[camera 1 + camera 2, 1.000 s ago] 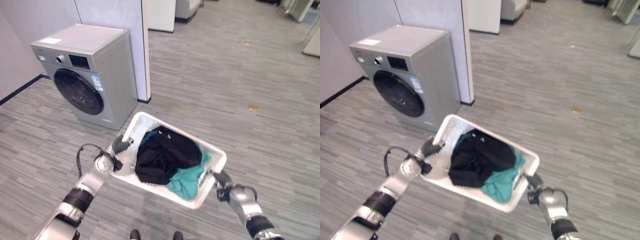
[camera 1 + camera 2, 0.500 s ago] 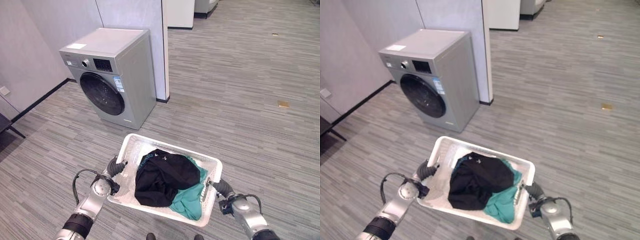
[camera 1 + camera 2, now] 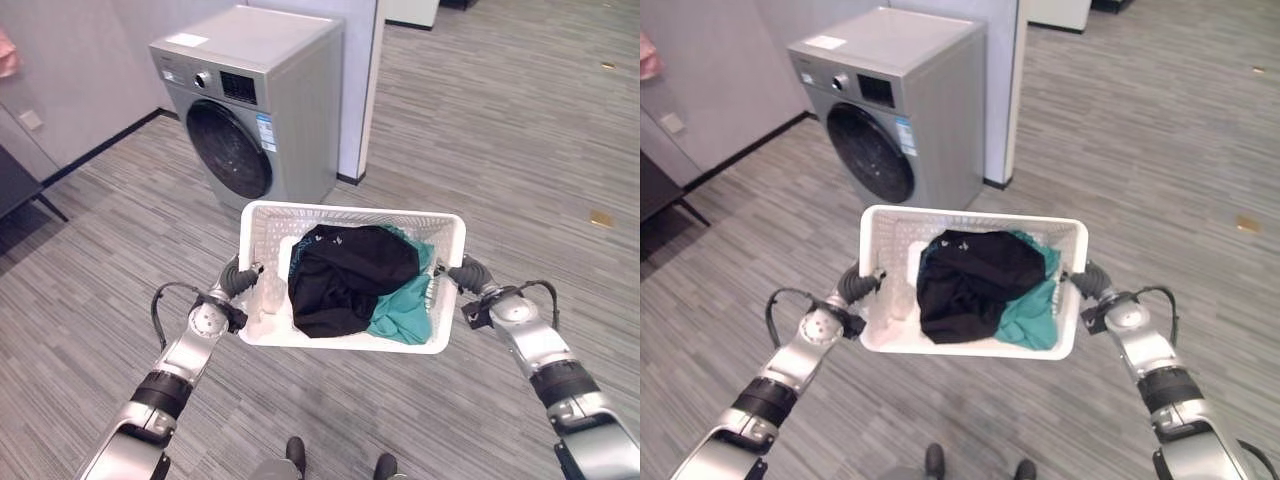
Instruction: Grab the laundry basket,head to the washer,open it,put in the laundry and shut it.
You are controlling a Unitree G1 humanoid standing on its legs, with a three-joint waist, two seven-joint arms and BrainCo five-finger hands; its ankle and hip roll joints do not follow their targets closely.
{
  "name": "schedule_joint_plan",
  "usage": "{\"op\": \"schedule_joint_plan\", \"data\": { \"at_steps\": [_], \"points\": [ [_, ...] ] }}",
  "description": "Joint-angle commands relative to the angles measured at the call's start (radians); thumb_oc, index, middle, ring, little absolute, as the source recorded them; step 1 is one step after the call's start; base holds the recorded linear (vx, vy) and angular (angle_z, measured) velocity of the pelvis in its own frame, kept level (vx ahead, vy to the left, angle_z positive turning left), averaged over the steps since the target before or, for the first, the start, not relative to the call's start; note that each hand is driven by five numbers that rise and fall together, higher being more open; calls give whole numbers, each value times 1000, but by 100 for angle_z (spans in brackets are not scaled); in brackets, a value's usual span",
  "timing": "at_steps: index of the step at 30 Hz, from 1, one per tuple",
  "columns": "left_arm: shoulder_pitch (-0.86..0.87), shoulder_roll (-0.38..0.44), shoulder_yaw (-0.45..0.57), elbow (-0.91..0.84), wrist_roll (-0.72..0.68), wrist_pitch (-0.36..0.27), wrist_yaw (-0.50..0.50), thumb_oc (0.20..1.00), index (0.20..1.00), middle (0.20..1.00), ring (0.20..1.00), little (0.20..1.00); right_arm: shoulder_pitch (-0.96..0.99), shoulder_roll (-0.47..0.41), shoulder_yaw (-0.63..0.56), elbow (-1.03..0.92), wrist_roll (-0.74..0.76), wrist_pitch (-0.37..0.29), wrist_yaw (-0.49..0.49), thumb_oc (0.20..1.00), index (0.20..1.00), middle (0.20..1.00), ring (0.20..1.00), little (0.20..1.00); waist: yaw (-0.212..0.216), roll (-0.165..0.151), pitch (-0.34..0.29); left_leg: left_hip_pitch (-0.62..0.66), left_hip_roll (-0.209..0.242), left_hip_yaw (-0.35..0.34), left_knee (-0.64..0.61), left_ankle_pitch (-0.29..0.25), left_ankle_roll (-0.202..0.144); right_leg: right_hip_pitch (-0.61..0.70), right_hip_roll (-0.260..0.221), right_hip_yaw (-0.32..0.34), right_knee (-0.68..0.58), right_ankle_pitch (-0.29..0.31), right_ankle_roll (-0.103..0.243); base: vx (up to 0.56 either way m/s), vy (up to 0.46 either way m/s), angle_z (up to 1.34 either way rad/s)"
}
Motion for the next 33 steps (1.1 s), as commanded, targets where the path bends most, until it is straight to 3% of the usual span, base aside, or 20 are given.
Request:
{"op": "schedule_joint_plan", "data": {
  "at_steps": [1, 5, 6, 7, 10, 11, 12, 13, 14, 15, 16, 18, 19, 21, 22, 23, 26, 28, 30, 33],
  "points": [
    [-45, 203, 117, 36, -34, -3, 60, 200, 200, 200, 200, 200, -156, -128, -32, 73, 63, -56, -46, 200, 200, 200, 200, 200, -6, -37, -5, 20, -13, -37, 76, -150, 48, -136, -41, 83, 284, 17, 7, 227, 179, 9],
    [-78, 204, 99, 55, -49, -14, 45, 200, 200, 200, 200, 200, -159, -186, -20, 73, 95, -61, -43, 200, 200, 200, 200, 200, -93, -30, 8, 102, -66, -167, 45, -168, 56, -266, 185, 292, 163, -5, -2, 295, 129, 56],
    [-80, 204, 98, 57, -50, -14, 45, 200, 200, 200, 200, 200, -158, -187, -22, 72, 95, -61, -43, 200, 200, 200, 200, 200, -92, -30, 8, 99, -66, -167, 44, -165, 56, -265, 184, 292, 156, 3, -2, 334, 80, 112],
    [-115, 193, 86, 73, -43, -12, 48, 200, 200, 200, 200, 200, -117, -215, -47, 50, 104, -62, -44, 200, 200, 200, 200, 200, -133, -44, 14, 130, -107, -234, 58, -192, 61, -312, 235, 398, 78, 59, 15, 224, 51, 115],
    [-150, 175, 64, 91, -28, -3, 48, 200, 200, 200, 200, 200, -39, -243, -113, 15, 104, -58, -48, 200, 200, 200, 200, 200, -166, -46, 14, 166, -127, -293, 80, -230, 63, -349, 254, 400, 13, 109, 22, 418, 46, 101],
    [-148, 174, 69, 90, -18, 6, 45, 200, 200, 200, 200, 200, 6, -257, -156, 11, 109, -59, -52, 200, 200, 200, 200, 200, -167, -62, 6, 210, -148, -296, 86, -259, 57, -359, 230, 274, -35, 140, 21, 262, 15, 92],
    [-148, 173, 67, 90, -18, 7, 45, 200, 200, 200, 200, 200, 12, -257, -161, 8, 108, -58, -52, 200, 200, 200, 200, 200, -173, -59, 7, 212, -145, -304, 87, -260, 56, -353, 229, 265, -40, 140, 20, 499, 27, 93],
    [-113, 180, 93, 71, -14, 16, 31, 200, 200, 200, 200, 200, 59, -266, -211, -1, 107, -53, -49, 200, 200, 200, 200, 200, -170, -67, -11, 256, -156, -285, 101, -278, 36, -334, 180, 31, -66, 144, 7, 389, 5, 87],
    [-93, 182, 110, 59, -12, 17, 25, 200, 200, 200, 200, 200, 78, -267, -227, -3, 105, -49, -45, 200, 200, 200, 200, 200, -163, -71, -27, 273, -160, -264, 110, -284, 30, -316, 163, -45, -64, 138, -8, 580, -29, 46],
    [-73, 181, 127, 42, -9, 14, 19, 200, 200, 200, 200, 200, 93, -269, -243, -8, 104, -45, -39, 200, 200, 200, 200, 200, -160, -62, -50, 290, -143, -249, 129, -301, 19, -275, 171, -79, -78, 105, -18, 630, -55, -17],
    [-42, 155, 133, 37, -15, -1, 16, 200, 200, 200, 200, 200, 144, -274, -273, -6, 121, -38, -36, 200, 200, 200, 200, 200, -197, -52, -83, 278, -90, -181, 287, -179, -79, -239, 182, -88, -54, 94, -78, 570, -68, -3],
    [-45, 153, 127, 47, -37, -8, 18, 200, 200, 200, 200, 200, 158, -270, -280, 0, 141, -38, -46, 200, 200, 200, 200, 200, -220, -69, -94, 188, 29, -51, 534, -57, -145, -182, 157, -96, -46, 73, -103, 337, -84, 39],
    [-44, 154, 127, 47, -37, -8, 18, 200, 200, 200, 200, 200, 157, -270, -279, 1, 141, -38, -46, 200, 200, 200, 200, 200, -218, -66, -93, 184, 34, -49, 545, -64, -147, -182, 162, -95, -46, 73, -105, 228, -106, 77],
    [-25, 155, 145, 48, -45, 1, 31, 200, 200, 200, 200, 200, 150, -257, -267, -22, 147, -45, -66, 200, 200, 200, 200, 200, -182, -93, -68, 33, 73, -37, 937, 27, -139, -91, 184, -25, -48, 22, -157, 317, -107, 6],
    [-25, 155, 145, 48, -45, 1, 31, 200, 200, 200, 200, 200, 151, -257, -268, -23, 147, -44, -67, 200, 200, 200, 200, 200, -180, -91, -67, 30, 77, -37, 944, 24, -140, -92, 187, -24, -48, 22, -158, 359, -103, -103],
    [-32, 164, 143, 52, -52, 2, 36, 200, 200, 200, 200, 200, 171, -255, -285, -47, 150, -43, -74, 200, 200, 200, 200, 200, -171, -115, -51, -55, 191, -12, 983, 15, -108, -52, 177, 10, -47, -1, -166, 281, -32, -113],
    [-58, 174, 132, 46, -64, 1, 38, 200, 200, 200, 200, 200, 187, -251, -306, -73, 143, -53, -91, 200, 200, 200, 200, 200, -159, -129, -33, -100, 357, -16, 761, -24, -89, -4, 163, 58, -29, -54, -136, 270, 103, -64],
    [-66, 181, 130, 45, -67, -1, 40, 200, 200, 200, 200, 200, 192, -249, -309, -85, 135, -57, -93, 200, 200, 200, 200, 200, -149, -142, -31, -92, 356, -7, 602, 14, -77, -5, 149, 67, -26, -44, -131, 108, 178, -28],
    [-73, 200, 125, 46, -78, -11, 48, 200, 200, 200, 200, 200, 185, -259, -293, -100, 140, -69, -74, 200, 200, 200, 200, 200, -126, -121, -40, -69, 380, -103, 236, 95, -126, 20, 160, 131, -13, -81, -111, 284, 316, -27],
    [-72, 224, 126, 56, -85, -22, 57, 200, 200, 200, 200, 200, 150, -278, -264, -93, 141, -78, -62, 200, 200, 200, 200, 200, -97, -108, -39, -83, 377, -231, 83, 144, -147, 42, 165, 192, 9, -120, -100, 322, 330, -13]
  ]
}}
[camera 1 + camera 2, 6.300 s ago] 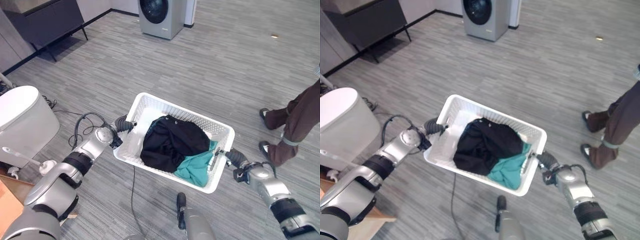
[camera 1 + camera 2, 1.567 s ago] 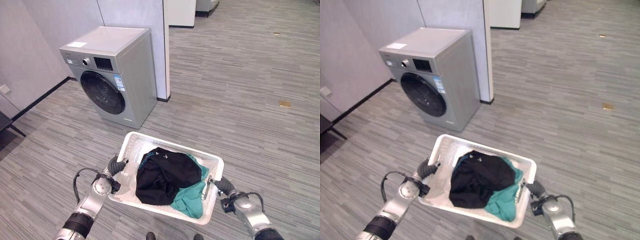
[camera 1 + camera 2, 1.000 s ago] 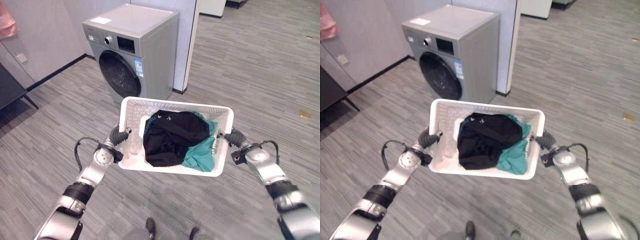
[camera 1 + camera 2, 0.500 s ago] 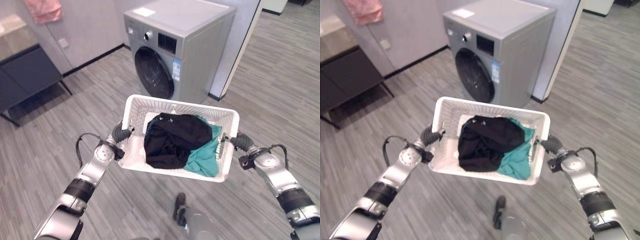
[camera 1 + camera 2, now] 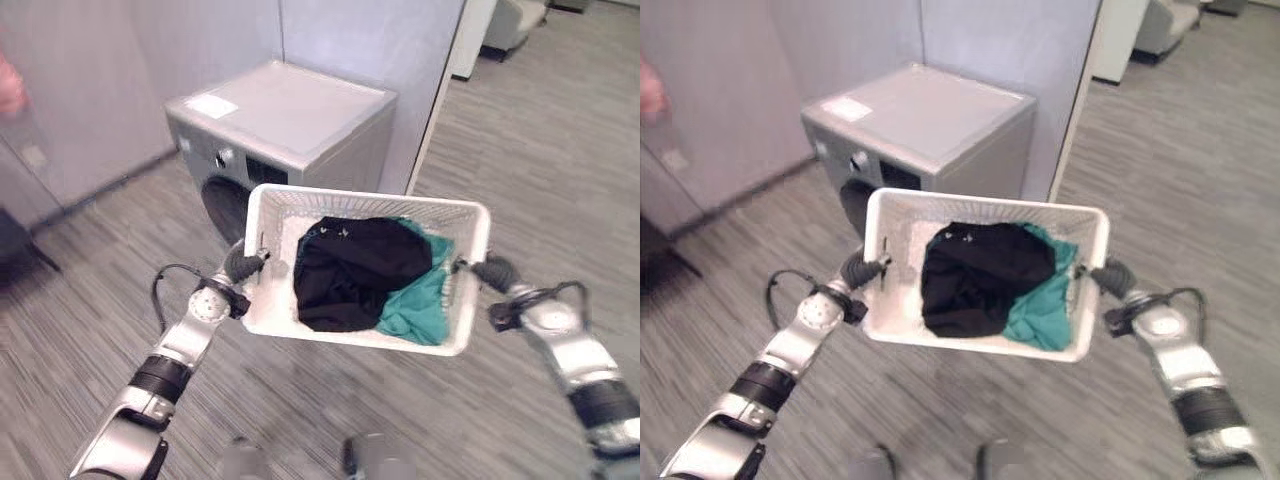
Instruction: Grab the laundry basket,head to the washer,open it,put in the laundry and shut it.
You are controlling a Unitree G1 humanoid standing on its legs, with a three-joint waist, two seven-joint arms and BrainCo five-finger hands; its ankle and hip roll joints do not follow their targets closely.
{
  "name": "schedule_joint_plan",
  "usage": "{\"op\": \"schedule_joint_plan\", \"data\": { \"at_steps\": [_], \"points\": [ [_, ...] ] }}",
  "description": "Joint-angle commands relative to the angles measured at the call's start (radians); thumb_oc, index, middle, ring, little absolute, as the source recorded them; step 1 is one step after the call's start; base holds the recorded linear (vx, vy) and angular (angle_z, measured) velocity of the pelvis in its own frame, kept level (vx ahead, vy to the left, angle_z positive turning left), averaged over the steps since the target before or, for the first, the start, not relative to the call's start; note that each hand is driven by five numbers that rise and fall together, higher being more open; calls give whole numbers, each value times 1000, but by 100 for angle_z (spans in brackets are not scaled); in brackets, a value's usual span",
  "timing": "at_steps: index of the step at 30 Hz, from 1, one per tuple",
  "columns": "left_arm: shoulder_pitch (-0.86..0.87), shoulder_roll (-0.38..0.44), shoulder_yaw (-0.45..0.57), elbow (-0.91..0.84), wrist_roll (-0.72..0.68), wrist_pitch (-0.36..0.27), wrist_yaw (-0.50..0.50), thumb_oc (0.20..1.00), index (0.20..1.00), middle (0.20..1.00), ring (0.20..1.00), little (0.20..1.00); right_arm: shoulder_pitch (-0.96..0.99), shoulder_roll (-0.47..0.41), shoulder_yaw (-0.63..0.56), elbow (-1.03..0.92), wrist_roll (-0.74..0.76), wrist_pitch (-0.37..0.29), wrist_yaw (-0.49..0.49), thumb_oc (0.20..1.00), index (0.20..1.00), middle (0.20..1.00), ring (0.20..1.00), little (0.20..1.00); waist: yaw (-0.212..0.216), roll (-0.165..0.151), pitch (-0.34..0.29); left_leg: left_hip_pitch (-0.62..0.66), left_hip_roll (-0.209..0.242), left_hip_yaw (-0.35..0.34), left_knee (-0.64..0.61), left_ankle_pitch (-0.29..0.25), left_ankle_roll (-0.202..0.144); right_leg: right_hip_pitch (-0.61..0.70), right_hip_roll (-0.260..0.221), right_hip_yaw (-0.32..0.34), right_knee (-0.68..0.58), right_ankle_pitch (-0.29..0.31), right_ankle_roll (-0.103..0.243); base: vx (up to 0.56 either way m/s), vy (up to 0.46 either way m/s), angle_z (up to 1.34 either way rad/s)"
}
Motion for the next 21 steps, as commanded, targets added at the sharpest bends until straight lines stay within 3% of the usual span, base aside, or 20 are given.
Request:
{"op": "schedule_joint_plan", "data": {
  "at_steps": [1, 2, 3, 4, 6, 8, 9, 11, 12, 13, 14, 15, 16, 17, 19, 20, 21],
  "points": [
    [-16, 203, 198, 28, -54, 7, 114, 200, 200, 200, 200, 200, -105, -187, -174, 128, 30, -45, -84, 200, 200, 200, 200, 200, 68, 26, -22, 84, 127, -115, -237, -9, -69, 201, 101, 1, -316, 17, 36, 183, 200, -56],
    [-14, 213, 202, 26, -62, 1, 121, 200, 200, 200, 200, 200, -129, -188, -156, 132, 37, -50, -83, 200, 200, 200, 200, 200, 77, 33, -23, 85, 122, -148, -256, -3, -77, 204, 104, 24, -296, 0, 38, 339, 396, -75],
    [-8, 242, 218, 12, -66, -8, 134, 200, 200, 200, 200, 200, -190, -182, -113, 138, 49, -57, -85, 200, 200, 200, 200, 200, 101, 43, -23, 73, 86, -230, -215, -32, -82, 204, 101, 77, -261, -24, 44, 293, 395, -108],
    [-2, 246, 227, 7, -70, -13, 136, 200, 200, 200, 200, 200, -203, -176, -108, 138, 51, -59, -86, 200, 200, 200, 200, 200, 103, 54, -28, 84, 69, -239, -200, -66, -86, 201, 92, 84, -252, -29, 56, 266, 434, -124],
    [16, 241, 244, -4, -61, -17, 135, 200, 200, 200, 200, 200, -196, -167, -112, 125, 39, -52, -80, 200, 200, 200, 200, 200, 95, 70, -41, 97, 48, -183, -168, -124, -94, 202, 48, 82, -241, -23, 81, 177, 400, -116],
    [23, 241, 243, -3, -55, -26, 142, 200, 200, 200, 200, 200, -182, -152, -126, 105, 25, -47, -74, 200, 200, 200, 200, 200, 94, 82, -54, 120, 4, -138, -152, -181, -83, 202, -16, 101, -249, 20, 125, 127, 356, -48],
    [23, 241, 243, -2, -55, -27, 142, 200, 200, 200, 200, 200, -180, -151, -127, 104, 25, -46, -74, 200, 200, 200, 200, 200, 100, 78, -54, 122, 1, -131, -148, -185, -80, 202, -20, 108, -251, 21, 129, 50, 266, -10],
    [19, 255, 235, 16, -58, -33, 147, 200, 200, 200, 200, 200, -186, -133, -118, 107, 16, -41, -71, 200, 200, 200, 200, 200, 104, 84, -59, 147, -49, -97, -151, -216, -62, 191, -70, 131, -270, 62, 160, 10, 362, -42],
    [18, 276, 240, 32, -60, -33, 162, 200, 200, 200, 200, 200, -233, -113, -82, 120, -1, -39, -67, 200, 200, 200, 200, 200, 116, 92, -52, 178, -70, -42, -171, -237, -36, 132, -105, 119, -248, 128, 185, -74, 366, -93],
    [22, 293, 251, 32, -62, -34, 166, 200, 200, 200, 200, 200, -259, -104, -68, 128, 3, -41, -69, 200, 200, 200, 200, 200, 130, 96, -46, 190, -70, -7, -178, -246, -29, 99, -114, 81, -234, 144, 186, -146, 321, -133],
    [31, 316, 268, 32, -65, -37, 172, 200, 200, 200, 200, 200, -296, -90, -49, 139, 11, -50, -72, 200, 200, 200, 200, 200, 153, 106, -33, 208, -64, 47, -181, -259, -24, 66, -130, -27, -196, 147, 180, -177, 217, -138],
    [40, 332, 288, 24, -67, -37, 176, 200, 200, 200, 200, 200, -318, -80, -40, 149, 13, -53, -72, 200, 200, 200, 200, 200, 164, 114, -30, 208, -66, 72, -187, -253, -15, 53, -131, -106, -171, 141, 170, -172, 191, -154],
    [59, 340, 306, 8, -65, -35, 171, 200, 200, 200, 200, 200, -334, -70, -20, 162, 15, -50, -68, 200, 200, 200, 200, 200, 152, 112, -22, 212, -73, 77, -185, -254, -3, 52, -90, -119, -127, 110, 160, -151, 146, -145],
    [86, 346, 322, -8, -65, -33, 166, 200, 200, 200, 200, 200, -352, -67, 2, 177, 21, -56, -75, 200, 200, 200, 200, 200, 146, 104, -16, 203, -85, 73, -174, -248, 10, 52, -20, -84, -113, 87, 146, -86, 67, -107],
    [107, 357, 345, -10, -73, -35, 169, 200, 200, 200, 200, 200, -381, -65, 25, 190, 28, -61, -79, 200, 200, 200, 200, 200, 157, 94, -12, 206, -90, 77, -164, -248, 5, 69, -8, -87, -152, 82, 135, -42, -48, -39],
    [108, 385, 383, -12, -83, -29, 160, 200, 200, 200, 200, 200, -395, -68, 41, 178, 48, -54, -75, 200, 200, 200, 200, 200, 171, 63, -8, 167, -87, 59, -88, -258, 9, 103, 42, -61, -202, 20, 74, -13, -203, -16],
    [112, 383, 384, -16, -80, -33, 157, 200, 200, 200, 200, 200, -382, -78, 32, 171, 66, -58, -70, 200, 200, 200, 200, 200, 169, 47, 1, 124, -75, 49, 0, -237, 3, 101, 63, -27, -207, 23, 59, -30, -254, -30]
  ]
}}
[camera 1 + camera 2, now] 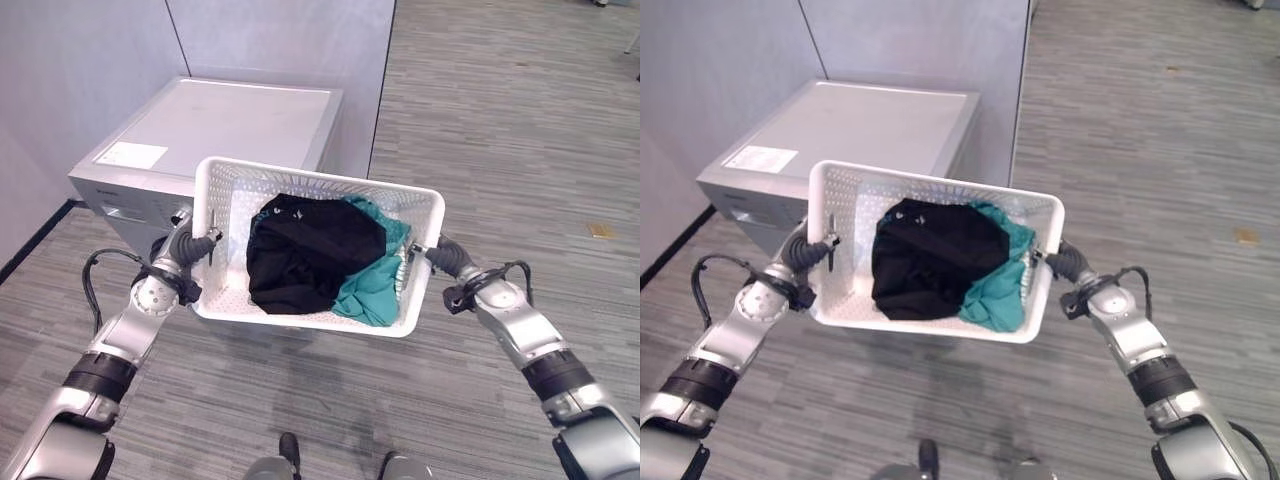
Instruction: Grab the laundry basket,head to the washer,open it,put in the laundry and shut it.
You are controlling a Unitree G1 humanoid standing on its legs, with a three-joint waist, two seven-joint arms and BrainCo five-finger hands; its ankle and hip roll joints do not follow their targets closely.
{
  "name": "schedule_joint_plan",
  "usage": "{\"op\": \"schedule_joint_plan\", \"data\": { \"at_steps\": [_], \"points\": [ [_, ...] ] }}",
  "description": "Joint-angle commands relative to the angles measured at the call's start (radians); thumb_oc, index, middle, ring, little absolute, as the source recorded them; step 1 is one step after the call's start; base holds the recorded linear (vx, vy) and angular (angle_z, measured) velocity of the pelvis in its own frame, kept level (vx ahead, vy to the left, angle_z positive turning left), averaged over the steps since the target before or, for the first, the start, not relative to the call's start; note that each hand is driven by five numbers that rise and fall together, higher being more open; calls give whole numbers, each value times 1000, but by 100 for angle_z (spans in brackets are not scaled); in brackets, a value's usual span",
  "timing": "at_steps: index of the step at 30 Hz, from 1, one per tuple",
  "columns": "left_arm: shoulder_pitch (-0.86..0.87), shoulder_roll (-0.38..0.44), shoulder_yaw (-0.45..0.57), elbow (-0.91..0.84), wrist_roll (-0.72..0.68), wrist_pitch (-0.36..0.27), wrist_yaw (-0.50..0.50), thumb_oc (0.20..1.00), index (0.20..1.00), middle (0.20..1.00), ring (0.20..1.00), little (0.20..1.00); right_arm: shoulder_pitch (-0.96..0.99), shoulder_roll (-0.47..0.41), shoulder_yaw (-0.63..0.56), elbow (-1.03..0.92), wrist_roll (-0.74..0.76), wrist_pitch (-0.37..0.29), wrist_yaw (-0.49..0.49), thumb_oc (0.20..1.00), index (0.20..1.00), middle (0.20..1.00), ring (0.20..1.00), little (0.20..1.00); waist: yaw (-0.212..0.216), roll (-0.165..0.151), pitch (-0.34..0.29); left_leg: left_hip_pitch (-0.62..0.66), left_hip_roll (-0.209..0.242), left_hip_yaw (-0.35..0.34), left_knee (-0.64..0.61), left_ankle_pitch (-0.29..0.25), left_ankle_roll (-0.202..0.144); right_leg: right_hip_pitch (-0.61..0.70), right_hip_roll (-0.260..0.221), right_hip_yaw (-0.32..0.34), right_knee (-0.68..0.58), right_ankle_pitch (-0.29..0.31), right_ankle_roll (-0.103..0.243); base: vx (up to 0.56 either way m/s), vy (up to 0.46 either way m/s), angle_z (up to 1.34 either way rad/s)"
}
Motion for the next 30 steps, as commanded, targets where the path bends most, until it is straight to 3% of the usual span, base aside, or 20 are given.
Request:
{"op": "schedule_joint_plan", "data": {
  "at_steps": [1, 3, 4, 5, 9, 10, 11, 12, 13, 15, 16, 17, 18, 19, 21, 22, 26, 27, 28, 30],
  "points": [
    [-5, 152, 273, 89, -49, 19, 105, 200, 200, 200, 200, 200, -56, -179, -146, 49, 66, -64, -72, 200, 200, 200, 200, 200, 49, -73, -42, -127, 104, -217, 366, -127, -33, 33, 107, 59, -47, -20, -74, -50, -144, -19],
    [-27, 143, 262, 94, -64, 19, 112, 200, 200, 200, 200, 200, -67, -200, -152, 35, 83, -73, -82, 200, 200, 200, 200, 200, 51, -76, -38, -156, 108, -293, 371, -108, -44, 54, 108, 52, -92, -14, -71, -16, 64, -2],
    [-25, 140, 256, 83, -67, 17, 109, 200, 200, 200, 200, 200, -69, -232, -158, 30, 86, -75, -79, 200, 200, 200, 200, 200, 40, -70, -55, -124, 157, -315, 269, -99, -57, 62, 99, 49, -111, -19, -53, 57, 240, 11],
    [-26, 139, 251, 83, -71, 14, 109, 200, 200, 200, 200, 200, -67, -250, -160, 31, 84, -74, -80, 200, 200, 200, 200, 200, 36, -68, -57, -117, 191, -302, 223, -59, -67, 67, 91, 42, -114, -21, -49, 57, 197, 18],
    [-61, 145, 224, 101, -85, 6, 115, 200, 200, 200, 200, 200, -66, -294, -177, 25, 94, -79, -89, 200, 200, 200, 200, 200, 27, -65, -65, -117, 247, -307, 119, 11, -90, 75, 65, 38, -113, -32, -35, 27, 232, 31],
    [-71, 150, 215, 104, -83, 6, 116, 200, 200, 200, 200, 200, -57, -300, -187, 19, 98, -80, -91, 200, 200, 200, 200, 200, 23, -63, -67, -119, 244, -311, 119, 10, -97, 78, 53, 36, -114, -30, -28, 106, 481, 2],
    [-75, 141, 200, 97, -76, 2, 108, 200, 200, 200, 200, 200, -42, -305, -208, 27, 97, -75, -90, 200, 200, 200, 200, 200, 11, -40, -92, -90, 230, -295, 90, -45, -107, 86, 17, 20, -116, -24, -2, 110, 486, -2],
    [-82, 138, 191, 94, -69, 1, 106, 200, 200, 200, 200, 200, -31, -309, -220, 22, 88, -73, -92, 200, 200, 200, 200, 200, 7, -31, -99, -75, 225, -282, 75, -59, -111, 88, -3, 14, -113, -15, 10, 106, 715, -6],
    [-106, 118, 160, 100, -62, -9, 108, 200, 200, 200, 200, 200, -18, -299, -233, 13, 63, -67, -93, 200, 200, 200, 200, 200, 5, -19, -97, -72, 160, -272, 126, -131, -92, 89, -82, 29, -102, 48, 50, 39, 618, -3],
    [-148, 117, 130, 127, -71, -15, 110, 200, 200, 200, 200, 200, -21, -277, -235, 36, 48, -57, -100, 200, 200, 200, 200, 200, 9, -16, -99, -48, 101, -239, 149, -182, -60, 81, -156, 55, -86, 124, 80, 18, 609, -9],
    [-173, 118, 114, 137, -68, -13, 115, 200, 200, 200, 200, 200, -22, -266, -235, 41, 44, -53, -102, 200, 200, 200, 200, 200, 2, -9, -99, -42, 77, -232, 154, -196, -43, 68, -182, 63, -55, 163, 78, -8, 513, -24],
    [-191, 123, 102, 144, -68, -9, 117, 200, 200, 200, 200, 200, -24, -257, -235, 42, 42, -51, -102, 200, 200, 200, 200, 200, -1, -5, -97, -34, 54, -228, 156, -206, -20, 46, -194, 79, -10, 177, 63, -19, 322, -30],
    [-194, 124, 101, 146, -68, -9, 118, 200, 200, 200, 200, 200, -24, -256, -236, 42, 41, -50, -103, 200, 200, 200, 200, 200, 2, -7, -97, -34, 52, -225, 157, -208, -19, 39, -196, 85, -2, 174, 64, -6, 422, -19],
    [-218, 140, 86, 148, -63, -2, 118, 200, 200, 200, 200, 200, -36, -243, -220, 49, 46, -53, -104, 200, 200, 200, 200, 200, -1, 7, -93, -22, 23, -219, 155, -216, 17, 10, -179, 89, 92, 167, 35, 0, 270, -11],
    [-241, 145, 78, 156, -62, 4, 122, 200, 200, 200, 200, 200, -50, -232, -214, 57, 51, -59, -111, 200, 200, 200, 200, 200, 4, 9, -87, -6, 14, -203, 147, -219, 29, -13, -175, 73, 145, 153, 32, 23, 342, -26],
    [-257, 156, 75, 149, -63, 8, 121, 200, 200, 200, 200, 200, -82, -225, -195, 57, 55, -60, -107, 200, 200, 200, 200, 200, 11, 12, -81, 24, 4, -174, 123, -217, 45, -38, -170, -17, 184, 146, 23, 90, 361, -60],
    [-312, 171, 67, 155, -90, -3, 122, 200, 200, 200, 200, 200, -208, -234, -109, 122, 82, -70, -109, 200, 200, 200, 200, 200, -8, 8, -79, 98, -25, -159, 40, -205, 43, -89, -28, -145, 51, 110, 17, 133, 167, -42],
    [-326, 178, 66, 154, -93, -4, 125, 200, 200, 200, 200, 200, -228, -242, -89, 137, 83, -69, -112, 200, 200, 200, 200, 200, -13, 3, -80, 116, -33, -161, 30, -212, 43, -112, 4, -154, 24, 109, 17, 105, 69, 2],
    [-327, 179, 67, 155, -93, -4, 125, 200, 200, 200, 200, 200, -233, -242, -87, 140, 84, -70, -111, 200, 200, 200, 200, 200, -14, 4, -80, 113, -33, -161, 29, -207, 42, -112, 5, -155, 17, 115, 16, 118, 38, 7],
    [-406, 195, 47, 179, -95, -6, 148, 200, 200, 200, 200, 200, -324, -276, -13, 179, 94, -68, -117, 200, 200, 200, 200, 200, -29, -24, -84, 159, -58, -181, 17, -233, 44, -148, 85, -123, -128, 164, 21, 283, 9, 10]
  ]
}}
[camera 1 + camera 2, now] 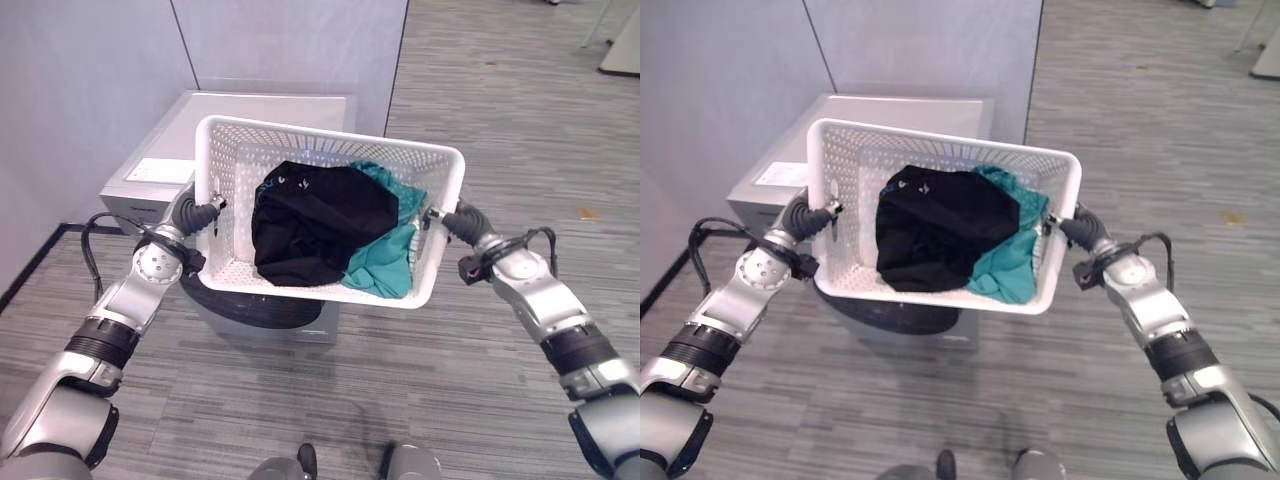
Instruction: Grab the laundry basket,head to the washer,open it,put in the laundry and shut it.
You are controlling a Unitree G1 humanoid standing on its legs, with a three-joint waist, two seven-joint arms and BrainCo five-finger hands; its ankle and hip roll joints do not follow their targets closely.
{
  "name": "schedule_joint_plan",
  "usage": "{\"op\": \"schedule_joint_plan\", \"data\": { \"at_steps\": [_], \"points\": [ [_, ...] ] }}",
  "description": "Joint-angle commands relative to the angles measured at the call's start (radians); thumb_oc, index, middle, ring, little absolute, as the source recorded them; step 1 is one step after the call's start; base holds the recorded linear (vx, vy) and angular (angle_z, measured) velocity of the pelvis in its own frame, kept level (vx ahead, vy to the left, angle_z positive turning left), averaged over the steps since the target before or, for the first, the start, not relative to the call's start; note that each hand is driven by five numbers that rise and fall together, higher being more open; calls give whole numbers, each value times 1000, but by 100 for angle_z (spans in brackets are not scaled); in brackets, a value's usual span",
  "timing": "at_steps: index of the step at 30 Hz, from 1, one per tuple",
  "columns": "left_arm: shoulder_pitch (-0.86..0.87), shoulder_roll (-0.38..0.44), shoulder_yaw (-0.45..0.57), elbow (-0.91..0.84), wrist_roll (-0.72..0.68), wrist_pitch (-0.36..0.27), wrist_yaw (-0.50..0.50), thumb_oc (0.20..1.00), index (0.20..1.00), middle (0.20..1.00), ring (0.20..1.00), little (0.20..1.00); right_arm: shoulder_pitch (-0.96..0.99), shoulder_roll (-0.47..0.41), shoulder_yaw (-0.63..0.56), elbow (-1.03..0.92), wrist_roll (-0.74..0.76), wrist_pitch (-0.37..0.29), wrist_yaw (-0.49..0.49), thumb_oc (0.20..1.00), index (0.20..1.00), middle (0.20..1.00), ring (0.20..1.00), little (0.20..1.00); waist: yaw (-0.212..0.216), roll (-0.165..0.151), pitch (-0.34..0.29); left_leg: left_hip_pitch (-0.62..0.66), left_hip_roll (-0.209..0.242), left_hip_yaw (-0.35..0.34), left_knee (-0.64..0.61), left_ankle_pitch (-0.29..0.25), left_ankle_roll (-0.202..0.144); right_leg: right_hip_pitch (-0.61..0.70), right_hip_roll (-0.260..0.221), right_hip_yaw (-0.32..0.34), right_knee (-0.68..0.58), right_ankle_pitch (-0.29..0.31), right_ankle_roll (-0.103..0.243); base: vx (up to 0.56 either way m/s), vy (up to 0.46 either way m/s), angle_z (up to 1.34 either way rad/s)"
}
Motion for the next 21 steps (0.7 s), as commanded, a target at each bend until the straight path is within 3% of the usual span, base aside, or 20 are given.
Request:
{"op": "schedule_joint_plan", "data": {
  "at_steps": [1, 2, 4, 5, 6, 7, 9, 11, 12, 13, 14, 15, 16, 17, 18, 20, 21],
  "points": [
    [-164, 167, 129, 120, -20, -11, 149, 200, 200, 200, 200, 200, -205, -187, 6, 187, 27, -67, -95, 200, 200, 200, 200, 200, 2, -49, -103, 111, 39, -57, -7, -139, -71, 12, 107, 47, -265, 151, 11, 348, -10, 10],
    [-192, 172, 118, 130, -21, -13, 158, 200, 200, 200, 200, 200, -233, -202, 27, 193, 27, -63, -98, 200, 200, 200, 200, 200, -1, -49, -104, 122, 40, -62, 6, -162, -71, 2, 110, 62, -263, 155, 17, 228, -32, 9],
    [-227, 154, 91, 162, -27, -13, 161, 200, 200, 200, 200, 200, -287, -218, 67, 206, 36, -59, -94, 200, 200, 200, 200, 200, -5, -60, -113, 125, 27, -72, 82, -198, -75, 49, 111, 86, -286, 153, -2, 358, -68, 46],
    [-233, 137, 79, 184, -34, -14, 154, 200, 200, 200, 200, 200, -289, -235, 75, 216, 40, -58, -97, 200, 200, 200, 200, 200, -14, -61, -132, 103, 60, -43, 250, -152, -135, 122, 125, 81, -298, 135, -29, 410, -155, 61],
    [-242, 135, 76, 190, -42, -13, 153, 200, 200, 200, 200, 200, -298, -240, 76, 212, 41, -57, -100, 200, 200, 200, 200, 200, -18, -71, -125, 34, 104, -19, 422, -67, -177, 160, 118, 66, -311, 129, -44, 325, -224, 62],
    [-242, 132, 83, 187, -52, -9, 151, 200, 200, 200, 200, 200, -315, -232, 82, 203, 45, -53, -101, 200, 200, 200, 200, 200, -11, -76, -113, -31, 132, -12, 579, 0, -193, 191, 122, 58, -321, 118, -71, 123, -199, 74],
    [-233, 134, 94, 186, -54, 0, 155, 200, 200, 200, 200, 200, -321, -207, 93, 191, 38, -49, -107, 200, 200, 200, 200, 200, 15, -89, -91, -128, 129, -28, 819, 34, -200, 239, 133, 68, -335, 98, -109, 74, -137, 51],
    [-236, 135, 90, 193, -58, 2, 155, 200, 200, 200, 200, 200, -323, -191, 105, 187, 33, -46, -108, 200, 200, 200, 200, 200, 24, -96, -86, -167, 136, -31, 862, 40, -184, 254, 136, 75, -336, 87, -123, 54, -56, -39],
    [-236, 135, 90, 193, -58, 2, 155, 200, 200, 200, 200, 200, -323, -191, 105, 187, 33, -46, -108, 200, 200, 200, 200, 200, 23, -96, -86, -168, 135, -31, 861, 40, -184, 254, 135, 75, -336, 87, -123, 203, -29, -23],
    [-249, 128, 70, 210, -71, 11, 151, 200, 200, 200, 200, 200, -336, -156, 136, 181, 28, -34, -102, 200, 200, 200, 200, 200, 50, -96, -67, -225, 195, -62, 791, 16, -149, 293, 140, 92, -322, 50, -124, 187, 26, -8],
    [-253, 126, 68, 210, -77, 13, 153, 200, 200, 200, 200, 200, -340, -141, 142, 175, 28, -34, -102, 200, 200, 200, 200, 200, 59, -101, -60, -227, 213, -74, 712, 21, -139, 295, 132, 100, -314, 42, -120, 318, 128, -20],
    [-261, 136, 57, 214, -82, 12, 154, 200, 200, 200, 200, 200, -350, -96, 171, 172, 26, -41, -96, 200, 200, 200, 200, 200, 76, -93, -63, -180, 264, -114, 466, 31, -146, 299, 139, 118, -300, 16, -104, 217, 191, -28],
    [-265, 139, 50, 221, -89, 12, 157, 200, 200, 200, 200, 200, -356, -75, 182, 178, 27, -43, -99, 200, 200, 200, 200, 200, 84, -91, -68, -173, 281, -142, 363, 55, -156, 299, 140, 127, -299, 8, -97, 190, 154, -54],
    [-265, 140, 49, 223, -90, 11, 157, 200, 200, 200, 200, 200, -358, -73, 184, 180, 27, -44, -99, 200, 200, 200, 200, 200, 85, -95, -68, -160, 280, -137, 342, 65, -158, 300, 138, 128, -299, 6, -98, 162, 136, -57],
    [-272, 151, 30, 238, -109, 7, 159, 200, 200, 200, 200, 200, -373, -30, 214, 194, 27, -48, -94, 200, 200, 200, 200, 200, 116, -92, -67, -137, 280, -218, 210, 95, -174, 315, 143, 154, -293, -12, -93, 154, 123, -52],
    [-276, 153, 24, 241, -115, 5, 162, 200, 200, 200, 200, 200, -380, -7, 227, 203, 31, -48, -91, 200, 200, 200, 200, 200, 124, -88, -69, -122, 279, -255, 180, 94, -180, 316, 144, 160, -288, -17, -91, 154, 148, -46],
    [-286, 134, 6, 252, -120, 6, 163, 200, 200, 200, 200, 200, -395, 37, 257, 233, 34, -40, -83, 200, 200, 200, 200, 200, 126, -72, -88, -87, 272, -266, 122, 60, -194, 322, 144, 156, -280, -33, -81, 163, 174, -52]
  ]
}}
